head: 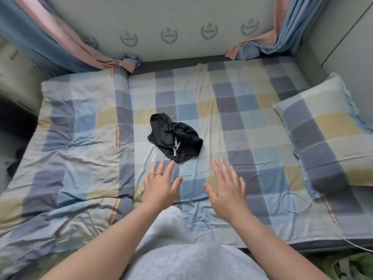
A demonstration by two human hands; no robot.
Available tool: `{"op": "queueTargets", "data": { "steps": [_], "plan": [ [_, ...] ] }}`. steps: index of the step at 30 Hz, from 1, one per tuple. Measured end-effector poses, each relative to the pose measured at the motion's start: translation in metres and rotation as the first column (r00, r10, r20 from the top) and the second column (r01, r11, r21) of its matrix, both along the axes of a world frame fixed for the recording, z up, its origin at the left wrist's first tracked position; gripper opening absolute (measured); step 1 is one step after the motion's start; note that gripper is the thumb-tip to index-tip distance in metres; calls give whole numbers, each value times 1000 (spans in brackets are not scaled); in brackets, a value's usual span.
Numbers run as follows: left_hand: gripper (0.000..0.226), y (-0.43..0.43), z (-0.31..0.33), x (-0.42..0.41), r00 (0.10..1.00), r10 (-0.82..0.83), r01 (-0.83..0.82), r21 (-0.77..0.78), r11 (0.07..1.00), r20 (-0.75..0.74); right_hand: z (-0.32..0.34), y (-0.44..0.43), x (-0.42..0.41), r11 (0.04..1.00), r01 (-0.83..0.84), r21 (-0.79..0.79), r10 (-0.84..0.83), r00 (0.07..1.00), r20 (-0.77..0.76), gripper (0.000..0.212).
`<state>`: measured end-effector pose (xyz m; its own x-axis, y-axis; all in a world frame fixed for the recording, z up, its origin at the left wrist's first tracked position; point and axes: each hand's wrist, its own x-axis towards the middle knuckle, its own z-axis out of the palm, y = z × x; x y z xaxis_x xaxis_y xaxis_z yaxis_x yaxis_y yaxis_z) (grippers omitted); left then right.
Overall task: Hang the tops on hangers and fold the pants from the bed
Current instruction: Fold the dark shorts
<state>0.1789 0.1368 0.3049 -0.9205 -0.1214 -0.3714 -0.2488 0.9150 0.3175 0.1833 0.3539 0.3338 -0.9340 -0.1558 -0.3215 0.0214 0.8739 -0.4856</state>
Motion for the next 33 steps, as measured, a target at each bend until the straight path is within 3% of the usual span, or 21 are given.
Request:
{"op": "queueTargets", "data": {
  "steps": [7, 12, 20, 28, 33],
  "plan": [
    [66, -64, -105, -89, 998, -19, 23, -62, 998, 58, -80, -50, -94, 998, -19, 63, 21, 999, -31, 70],
    [65, -118, -175, -138, 984, 80, -82, 7, 997, 162, -135, -112, -164, 990, -70, 124, 61, 995, 73, 70],
    [66, -200, -291, -235, 958, 161, -196, 132, 972, 239, -227, -210, -293, 922, -295, 250, 276, 955, 109, 71],
    [67, -258, -406, -357, 979, 166, -182, 137, 974, 116, -321, -274, -412, 837, -408, 364, 390, 912, 126, 69],
    [26, -266, -462, -370, 980, 196, -189, 119, 975, -46, -374, -316, -472, 792, -469, 390, 459, 880, 125, 67]
  ]
}}
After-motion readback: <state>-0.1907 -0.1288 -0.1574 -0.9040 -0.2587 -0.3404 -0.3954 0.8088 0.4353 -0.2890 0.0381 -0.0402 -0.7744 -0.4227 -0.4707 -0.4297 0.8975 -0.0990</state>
